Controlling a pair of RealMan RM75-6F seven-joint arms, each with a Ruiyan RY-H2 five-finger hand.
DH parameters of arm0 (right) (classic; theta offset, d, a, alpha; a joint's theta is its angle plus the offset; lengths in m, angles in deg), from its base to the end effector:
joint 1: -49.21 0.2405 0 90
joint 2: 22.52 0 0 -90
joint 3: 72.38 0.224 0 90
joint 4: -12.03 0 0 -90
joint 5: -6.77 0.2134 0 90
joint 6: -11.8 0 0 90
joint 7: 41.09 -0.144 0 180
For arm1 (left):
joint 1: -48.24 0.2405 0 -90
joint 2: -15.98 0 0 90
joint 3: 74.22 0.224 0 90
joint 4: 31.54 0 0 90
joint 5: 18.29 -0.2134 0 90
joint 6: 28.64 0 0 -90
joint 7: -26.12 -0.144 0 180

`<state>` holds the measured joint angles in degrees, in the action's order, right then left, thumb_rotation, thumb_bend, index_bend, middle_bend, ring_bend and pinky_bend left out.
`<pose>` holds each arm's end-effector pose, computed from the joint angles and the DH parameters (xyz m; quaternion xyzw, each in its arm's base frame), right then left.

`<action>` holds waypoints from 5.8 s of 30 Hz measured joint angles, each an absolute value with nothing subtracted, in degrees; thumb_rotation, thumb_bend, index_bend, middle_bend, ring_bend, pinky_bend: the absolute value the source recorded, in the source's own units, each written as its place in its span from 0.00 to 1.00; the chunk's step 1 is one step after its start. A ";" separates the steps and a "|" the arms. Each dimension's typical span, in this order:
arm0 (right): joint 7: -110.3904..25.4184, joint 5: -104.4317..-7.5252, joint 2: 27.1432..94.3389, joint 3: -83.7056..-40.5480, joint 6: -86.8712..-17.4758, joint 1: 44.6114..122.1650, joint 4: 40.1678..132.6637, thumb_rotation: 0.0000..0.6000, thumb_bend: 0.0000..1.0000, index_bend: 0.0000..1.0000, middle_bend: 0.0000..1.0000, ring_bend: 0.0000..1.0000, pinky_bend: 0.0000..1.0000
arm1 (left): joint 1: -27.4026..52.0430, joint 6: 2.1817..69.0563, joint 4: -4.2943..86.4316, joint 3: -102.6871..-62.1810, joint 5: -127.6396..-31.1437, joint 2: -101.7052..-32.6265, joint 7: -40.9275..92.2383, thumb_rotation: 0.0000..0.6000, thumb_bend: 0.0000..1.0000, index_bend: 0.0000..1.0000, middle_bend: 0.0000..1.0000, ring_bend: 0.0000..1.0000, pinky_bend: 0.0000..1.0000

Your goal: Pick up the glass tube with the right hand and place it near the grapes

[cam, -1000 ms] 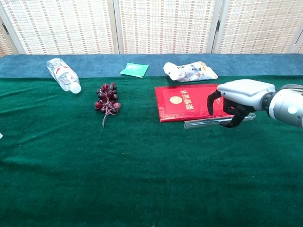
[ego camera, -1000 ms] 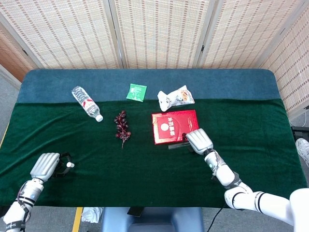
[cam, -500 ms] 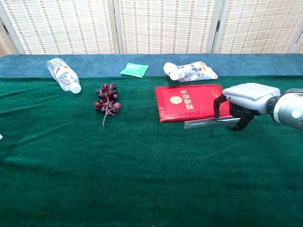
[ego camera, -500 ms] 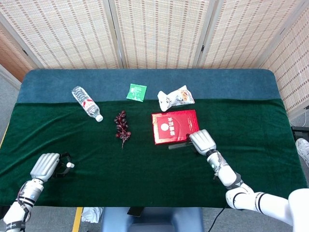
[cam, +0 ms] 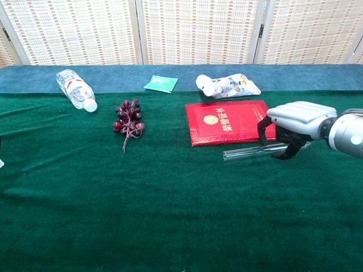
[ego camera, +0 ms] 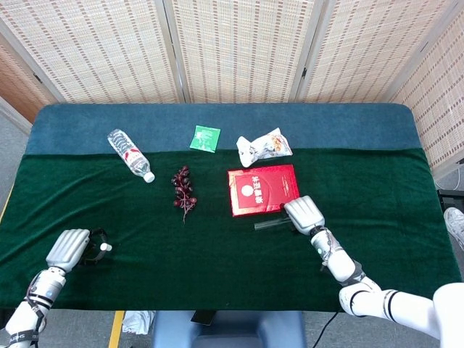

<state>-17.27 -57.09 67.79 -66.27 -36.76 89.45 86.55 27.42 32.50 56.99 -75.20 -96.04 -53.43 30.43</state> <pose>-0.1859 -0.3233 -0.0343 0.7860 -0.3479 0.2558 0.4425 -0.2723 0.2405 0.0691 -0.6661 -0.4881 -0.3243 0.4615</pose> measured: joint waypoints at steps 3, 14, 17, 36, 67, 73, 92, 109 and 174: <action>-16.82 -56.64 68.11 -66.32 -36.62 89.61 86.23 1.00 0.40 0.48 0.98 1.00 0.98 | 27.47 32.52 56.86 -75.14 -96.19 -53.47 30.69 1.00 0.52 0.58 1.00 0.89 0.80; -15.97 -55.66 68.66 -66.40 -36.27 90.14 86.28 1.00 0.40 0.53 0.98 1.00 0.98 | 27.82 32.97 56.27 -75.08 -96.44 -53.48 31.55 1.00 0.52 0.58 1.00 0.89 0.80; -16.27 -55.61 68.53 -66.34 -36.28 90.16 86.48 1.00 0.40 0.58 0.98 1.00 0.98 | 27.92 33.07 56.20 -75.11 -96.49 -53.42 32.09 1.00 0.52 0.58 1.00 0.89 0.80; -35.80 -61.48 62.59 -63.78 -38.71 87.50 96.96 1.00 0.61 0.80 1.00 1.00 0.99 | 27.24 37.34 61.73 -78.25 -101.08 -47.88 42.20 1.00 0.52 0.59 1.00 0.89 0.80; -51.38 -61.70 70.92 -58.33 -36.60 91.63 104.58 1.00 0.64 0.82 1.00 1.00 1.00 | 17.78 38.24 73.43 -83.09 -108.49 -49.66 40.22 1.00 0.52 0.59 1.00 0.89 0.80; -50.96 -60.85 72.04 -57.95 -36.84 92.22 104.22 1.00 0.64 0.82 1.00 1.00 1.00 | 18.00 39.93 73.83 -82.05 -110.09 -50.59 38.21 1.00 0.52 0.59 1.00 0.89 0.80; -47.96 -59.24 74.45 -57.24 -37.55 94.09 105.16 1.00 0.64 0.82 1.00 1.00 1.00 | 17.92 41.71 76.14 -80.59 -111.86 -50.96 36.40 1.00 0.52 0.60 1.00 0.89 0.80; -47.60 -58.68 75.13 -57.04 -38.39 94.39 105.52 1.00 0.64 0.82 1.00 1.00 1.00 | 18.02 42.74 77.28 -79.87 -112.50 -51.09 35.43 1.00 0.52 0.60 1.00 0.89 0.80; -46.56 -59.37 74.16 -57.59 -38.45 94.83 105.34 1.00 0.64 0.83 1.00 1.00 1.00 | 16.78 39.58 78.57 -78.00 -111.79 -48.30 37.56 1.00 0.51 0.02 1.00 0.84 0.80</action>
